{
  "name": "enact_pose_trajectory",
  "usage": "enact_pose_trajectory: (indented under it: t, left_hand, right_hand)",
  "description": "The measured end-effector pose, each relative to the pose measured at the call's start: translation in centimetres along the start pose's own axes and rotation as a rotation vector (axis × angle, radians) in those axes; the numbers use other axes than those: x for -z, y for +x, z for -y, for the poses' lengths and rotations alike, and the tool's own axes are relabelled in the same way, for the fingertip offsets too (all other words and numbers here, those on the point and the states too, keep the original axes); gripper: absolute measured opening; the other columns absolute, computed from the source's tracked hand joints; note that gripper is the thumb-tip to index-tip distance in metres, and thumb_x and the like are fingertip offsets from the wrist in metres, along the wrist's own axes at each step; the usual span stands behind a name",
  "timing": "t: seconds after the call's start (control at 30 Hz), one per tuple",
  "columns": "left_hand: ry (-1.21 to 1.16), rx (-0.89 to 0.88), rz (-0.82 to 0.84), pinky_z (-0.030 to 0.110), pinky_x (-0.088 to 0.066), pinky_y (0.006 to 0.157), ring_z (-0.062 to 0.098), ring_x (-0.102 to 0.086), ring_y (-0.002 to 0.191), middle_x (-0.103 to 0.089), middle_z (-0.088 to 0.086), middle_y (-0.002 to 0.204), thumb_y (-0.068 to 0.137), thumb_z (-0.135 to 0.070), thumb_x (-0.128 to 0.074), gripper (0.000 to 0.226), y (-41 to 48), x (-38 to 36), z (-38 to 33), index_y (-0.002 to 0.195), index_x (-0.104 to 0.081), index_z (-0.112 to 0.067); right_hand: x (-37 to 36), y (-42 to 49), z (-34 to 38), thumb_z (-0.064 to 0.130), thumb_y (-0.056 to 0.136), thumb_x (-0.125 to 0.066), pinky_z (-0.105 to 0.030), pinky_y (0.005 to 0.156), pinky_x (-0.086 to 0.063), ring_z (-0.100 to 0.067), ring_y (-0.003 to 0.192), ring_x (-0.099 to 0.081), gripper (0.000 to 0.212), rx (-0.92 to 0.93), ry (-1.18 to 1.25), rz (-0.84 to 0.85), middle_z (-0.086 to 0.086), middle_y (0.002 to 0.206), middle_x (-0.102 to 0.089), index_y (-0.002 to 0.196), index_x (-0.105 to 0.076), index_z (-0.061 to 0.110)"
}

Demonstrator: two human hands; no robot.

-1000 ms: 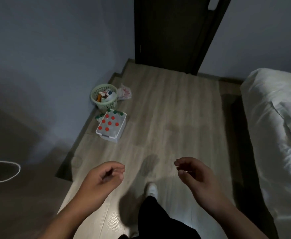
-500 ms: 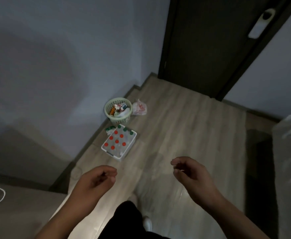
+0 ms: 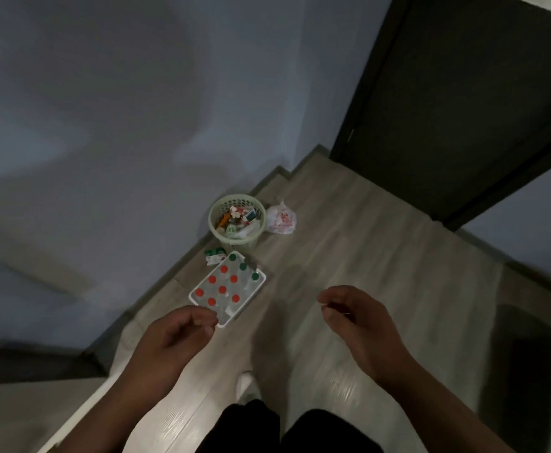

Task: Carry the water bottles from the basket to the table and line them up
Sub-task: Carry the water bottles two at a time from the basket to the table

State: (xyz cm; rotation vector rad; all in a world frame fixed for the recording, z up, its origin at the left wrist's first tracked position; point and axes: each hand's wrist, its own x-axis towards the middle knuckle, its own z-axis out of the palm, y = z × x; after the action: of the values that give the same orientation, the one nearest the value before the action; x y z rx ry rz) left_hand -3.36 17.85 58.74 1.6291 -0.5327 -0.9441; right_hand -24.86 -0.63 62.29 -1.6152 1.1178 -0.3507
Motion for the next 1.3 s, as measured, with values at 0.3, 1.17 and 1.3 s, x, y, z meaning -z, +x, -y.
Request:
enact_pose_trajectory:
  t: [0.3,1.17,1.3]
  left_hand:
    - [-0.013,0.035,-0.135,0.025,-0.056,0.085,0.013,-0.07,0.093,-0.075,-0.001,0.097,0.074,-0.022,-0.074,0.011,5.7,-1.3,-2.2,0.085,-0.076,-0.025]
    - [-0.162,0.506,-0.659,0.048,-0.051,0.089,0.022,-0.069,0.088,-0.075,-0.005,0.086,0.053,-0.054,-0.066,0.037,16.5,-6.7,14.8,0.083,-0.073,-0.034]
    - [-0.168,0.602,-0.689,0.047,-0.051,0.086,0.021,-0.066,0.081,-0.073,-0.003,0.078,0.062,-0.042,-0.07,0.02,18.5,-6.2,24.1,0.079,-0.073,-0.033]
  right_hand:
    - [1.8,8.8,0.1,0.003,0.087,-0.067,-0.02,0.077,-0.054,-0.004,0.084,-0.067,0.017,0.03,-0.05,0.124,0.004,0.091,-0.073,0.097,-0.071,0.016]
    - [-8.7,34.6,-14.3,0.028,0.085,-0.065,-0.017,0.09,-0.047,-0.002,0.107,-0.06,0.037,0.103,-0.669,0.799,0.011,0.117,-0.063,0.122,-0.062,0.025]
    - [-13.9,37.0,-21.1,0.033,0.084,-0.064,-0.023,0.098,-0.045,-0.007,0.116,-0.057,0.044,0.187,-0.811,0.893,0.008,0.125,-0.06,0.127,-0.057,0.026]
